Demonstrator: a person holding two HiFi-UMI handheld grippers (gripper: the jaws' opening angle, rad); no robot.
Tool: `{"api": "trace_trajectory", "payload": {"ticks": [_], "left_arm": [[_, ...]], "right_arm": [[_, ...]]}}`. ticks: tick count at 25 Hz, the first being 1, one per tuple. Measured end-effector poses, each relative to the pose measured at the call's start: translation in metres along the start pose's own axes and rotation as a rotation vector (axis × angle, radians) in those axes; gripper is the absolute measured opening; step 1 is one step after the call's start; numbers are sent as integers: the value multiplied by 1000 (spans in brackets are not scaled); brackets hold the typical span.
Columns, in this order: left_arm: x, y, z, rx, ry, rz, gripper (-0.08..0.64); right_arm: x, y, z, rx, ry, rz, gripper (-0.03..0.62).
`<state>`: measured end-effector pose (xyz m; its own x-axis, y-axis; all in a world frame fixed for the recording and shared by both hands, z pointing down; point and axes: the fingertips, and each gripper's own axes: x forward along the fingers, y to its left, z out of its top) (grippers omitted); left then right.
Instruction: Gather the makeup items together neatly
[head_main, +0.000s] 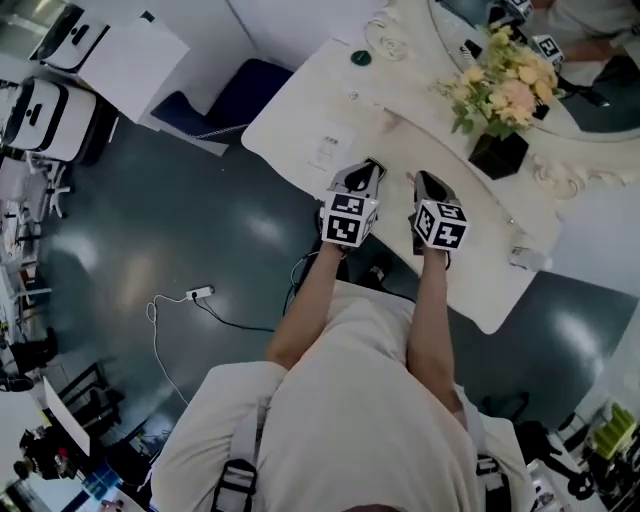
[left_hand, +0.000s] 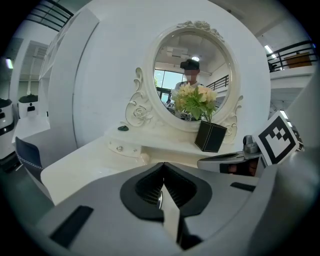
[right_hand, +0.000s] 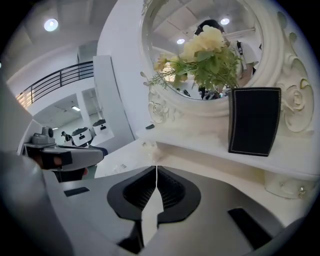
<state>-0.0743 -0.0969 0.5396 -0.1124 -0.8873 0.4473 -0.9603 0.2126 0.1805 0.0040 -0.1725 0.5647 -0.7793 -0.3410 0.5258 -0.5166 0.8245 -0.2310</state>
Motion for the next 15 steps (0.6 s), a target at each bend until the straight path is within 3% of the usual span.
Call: {"api": "trace_trajectory", "payload": {"ticks": [5, 10, 15], "left_arm": [[3, -30, -13, 21, 29, -45, 15], [2, -37, -25, 25, 54, -40, 15], [0, -42, -33, 20, 59, -28, 15]], "right_arm": [[-28, -39, -32, 23, 30, -77, 44], [-32, -51, -56, -4, 58, -57, 46], [-29, -53, -77, -93, 107, -41, 48]]}}
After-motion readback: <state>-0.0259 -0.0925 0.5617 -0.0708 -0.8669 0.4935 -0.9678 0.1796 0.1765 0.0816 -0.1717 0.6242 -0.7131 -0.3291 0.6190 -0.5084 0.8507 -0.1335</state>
